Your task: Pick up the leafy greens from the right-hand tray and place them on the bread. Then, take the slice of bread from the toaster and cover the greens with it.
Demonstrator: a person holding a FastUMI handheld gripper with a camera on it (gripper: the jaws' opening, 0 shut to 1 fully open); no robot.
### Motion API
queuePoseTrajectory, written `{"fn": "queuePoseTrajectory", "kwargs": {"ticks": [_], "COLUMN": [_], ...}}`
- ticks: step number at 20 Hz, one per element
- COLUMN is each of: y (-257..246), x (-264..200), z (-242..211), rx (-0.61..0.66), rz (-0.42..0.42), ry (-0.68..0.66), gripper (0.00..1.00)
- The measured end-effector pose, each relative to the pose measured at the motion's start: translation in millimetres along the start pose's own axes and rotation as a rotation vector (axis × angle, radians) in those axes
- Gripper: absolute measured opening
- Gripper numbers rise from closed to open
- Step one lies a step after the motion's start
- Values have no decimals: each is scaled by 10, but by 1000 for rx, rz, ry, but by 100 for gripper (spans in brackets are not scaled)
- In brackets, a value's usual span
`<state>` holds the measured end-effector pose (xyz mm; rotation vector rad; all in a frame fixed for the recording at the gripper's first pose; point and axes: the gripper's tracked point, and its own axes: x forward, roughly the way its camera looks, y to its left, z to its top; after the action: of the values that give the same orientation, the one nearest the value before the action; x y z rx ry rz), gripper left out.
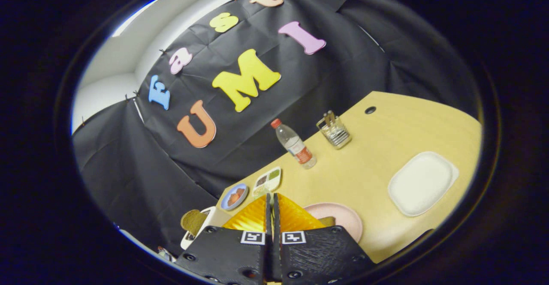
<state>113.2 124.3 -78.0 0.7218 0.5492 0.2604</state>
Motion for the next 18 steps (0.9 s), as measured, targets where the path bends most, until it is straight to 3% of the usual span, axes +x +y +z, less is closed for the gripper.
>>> {"fn": "queuePoseTrajectory", "kwargs": {"ticks": [6,18], "y": [192,-721], "x": [295,285], "z": [-529,-621], "rx": [90,98], "rz": [43,-143], "ry": [91,107], "gripper": [0,1]}}
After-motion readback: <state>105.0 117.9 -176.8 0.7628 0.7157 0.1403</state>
